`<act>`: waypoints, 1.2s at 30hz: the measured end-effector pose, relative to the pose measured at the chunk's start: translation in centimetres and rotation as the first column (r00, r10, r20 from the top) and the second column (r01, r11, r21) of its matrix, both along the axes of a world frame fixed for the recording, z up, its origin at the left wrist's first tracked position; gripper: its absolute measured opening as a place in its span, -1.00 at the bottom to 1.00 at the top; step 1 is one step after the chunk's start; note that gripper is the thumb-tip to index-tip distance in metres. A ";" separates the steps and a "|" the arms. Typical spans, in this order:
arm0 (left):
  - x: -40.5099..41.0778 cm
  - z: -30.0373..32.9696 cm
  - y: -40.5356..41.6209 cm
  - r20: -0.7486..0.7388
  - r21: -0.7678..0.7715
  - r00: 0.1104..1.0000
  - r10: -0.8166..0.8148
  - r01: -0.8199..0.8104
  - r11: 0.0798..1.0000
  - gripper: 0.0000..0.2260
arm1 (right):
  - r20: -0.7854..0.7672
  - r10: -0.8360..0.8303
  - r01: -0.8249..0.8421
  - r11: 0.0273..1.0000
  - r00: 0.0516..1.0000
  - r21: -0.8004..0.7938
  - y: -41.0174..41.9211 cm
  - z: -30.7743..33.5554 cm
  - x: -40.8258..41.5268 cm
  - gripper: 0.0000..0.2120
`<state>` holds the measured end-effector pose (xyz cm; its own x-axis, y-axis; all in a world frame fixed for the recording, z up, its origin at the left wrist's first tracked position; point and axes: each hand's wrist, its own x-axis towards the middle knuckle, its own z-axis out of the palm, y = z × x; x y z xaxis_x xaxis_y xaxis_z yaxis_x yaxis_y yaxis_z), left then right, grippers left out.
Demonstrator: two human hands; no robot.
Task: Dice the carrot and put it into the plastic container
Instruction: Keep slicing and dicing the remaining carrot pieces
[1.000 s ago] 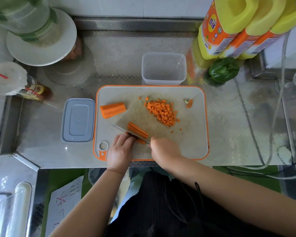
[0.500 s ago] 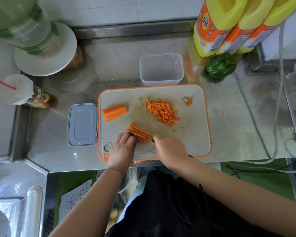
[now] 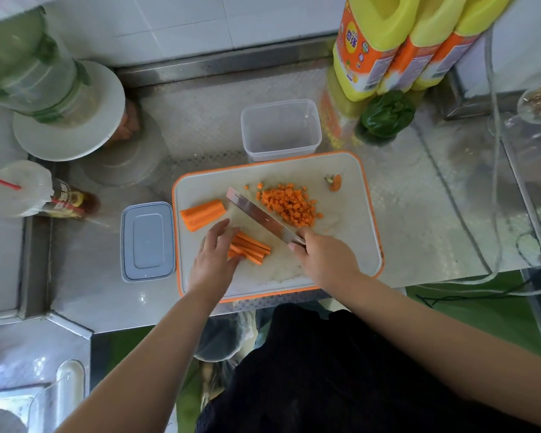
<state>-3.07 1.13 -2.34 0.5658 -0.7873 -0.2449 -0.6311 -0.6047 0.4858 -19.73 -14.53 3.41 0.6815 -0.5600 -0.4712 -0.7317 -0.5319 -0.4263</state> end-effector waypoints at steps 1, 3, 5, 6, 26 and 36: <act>0.4 0.1 -0.1 0.032 0.029 0.997 -0.068 0.067 0.997 -0.48 | 0.009 -0.017 0.017 1.000 1.000 0.003 -0.1 0.0 -0.1 -0.72; 1.4 0.3 -0.4 0.167 0.027 0.956 -0.241 0.240 0.971 -0.47 | 0.007 -0.038 0.038 0.999 0.999 0.004 -0.2 0.0 -0.3 -0.75; 2.5 0.0 -0.6 0.298 0.031 0.868 -0.397 0.406 0.913 -0.53 | 0.001 -0.048 0.048 0.999 0.999 -0.002 -0.3 0.0 -0.5 -0.75; 2.9 -0.2 -0.7 0.349 0.035 0.821 -0.451 0.470 0.882 -0.60 | 0.006 -0.053 0.053 0.999 0.999 -0.003 -0.3 -0.1 -0.6 -0.75; 2.2 0.2 -4.4 0.274 0.105 0.874 -0.401 0.388 0.916 -0.76 | 0.013 -0.088 0.088 0.995 0.996 -0.056 -0.4 -0.3 -0.9 -0.78; 1.6 1.0 -2.3 0.006 0.142 0.996 0.086 -0.086 0.986 -0.42 | 0.035 -0.104 0.105 0.993 0.994 -0.045 -0.2 -0.5 -1.2 -0.79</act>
